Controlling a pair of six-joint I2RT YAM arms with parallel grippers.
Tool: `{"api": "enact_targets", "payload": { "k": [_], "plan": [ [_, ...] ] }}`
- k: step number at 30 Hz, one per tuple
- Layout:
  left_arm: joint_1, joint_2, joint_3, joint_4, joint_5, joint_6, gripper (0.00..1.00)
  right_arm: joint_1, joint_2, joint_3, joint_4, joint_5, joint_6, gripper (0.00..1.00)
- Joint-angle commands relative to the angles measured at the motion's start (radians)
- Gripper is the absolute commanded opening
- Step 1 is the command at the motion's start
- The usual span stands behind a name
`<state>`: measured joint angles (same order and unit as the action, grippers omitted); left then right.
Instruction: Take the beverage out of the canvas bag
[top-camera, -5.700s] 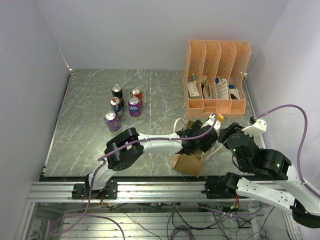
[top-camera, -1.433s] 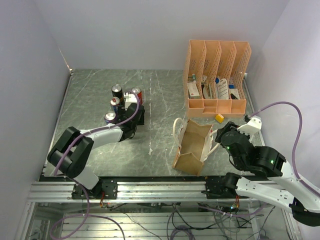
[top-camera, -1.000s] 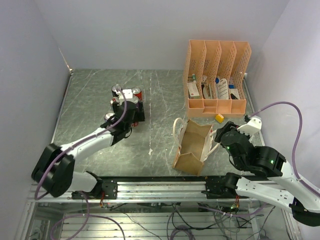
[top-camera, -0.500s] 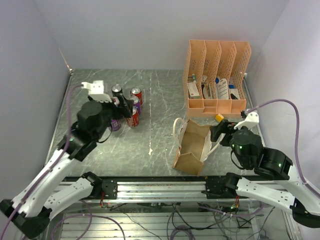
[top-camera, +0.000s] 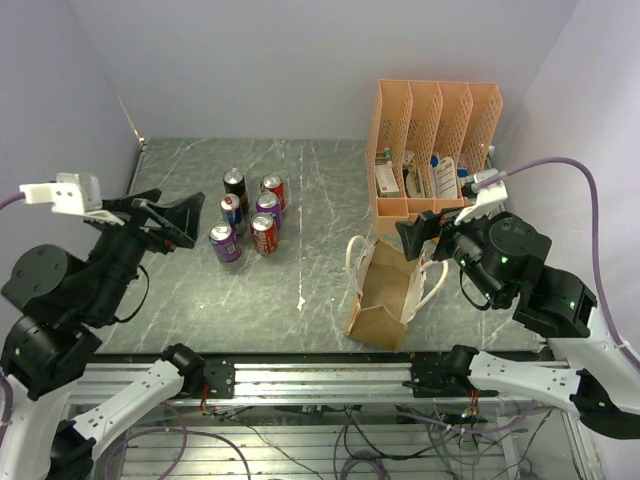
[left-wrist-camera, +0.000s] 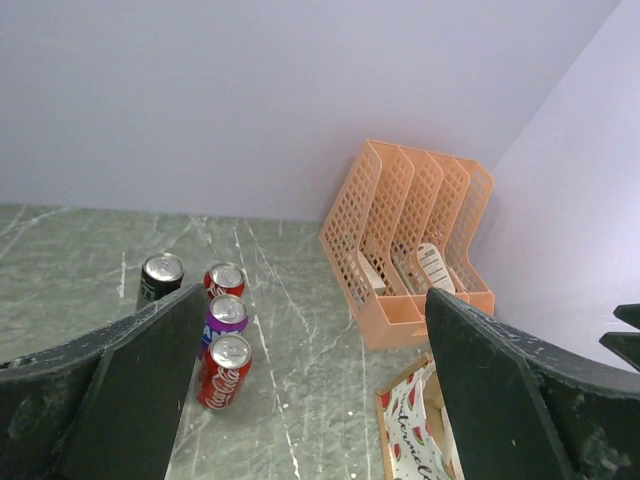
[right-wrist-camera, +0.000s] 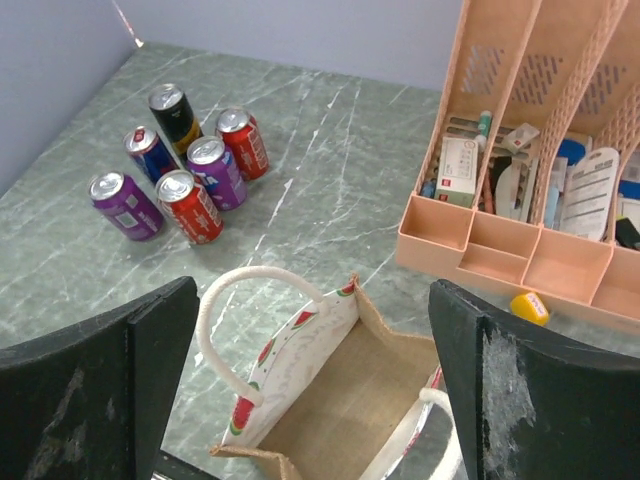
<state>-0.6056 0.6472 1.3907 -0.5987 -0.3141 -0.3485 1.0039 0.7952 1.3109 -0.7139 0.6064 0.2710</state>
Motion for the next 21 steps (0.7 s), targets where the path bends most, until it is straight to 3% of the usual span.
{"api": "enact_targets", "payload": {
  "k": [1,11,21],
  "plan": [
    [0.003,-0.033,0.044,-0.083,-0.029,0.036,1.0,0.004,0.024,0.049,0.02,-0.046,-0.117,1.0],
    [0.005,-0.056,0.08,-0.11,-0.078,0.06,1.0,0.004,-0.054,0.023,0.148,-0.151,-0.166,1.0],
    [0.003,-0.057,0.054,-0.094,-0.065,0.078,1.0,0.005,-0.077,0.033,0.164,-0.055,-0.148,1.0]
  ]
}}
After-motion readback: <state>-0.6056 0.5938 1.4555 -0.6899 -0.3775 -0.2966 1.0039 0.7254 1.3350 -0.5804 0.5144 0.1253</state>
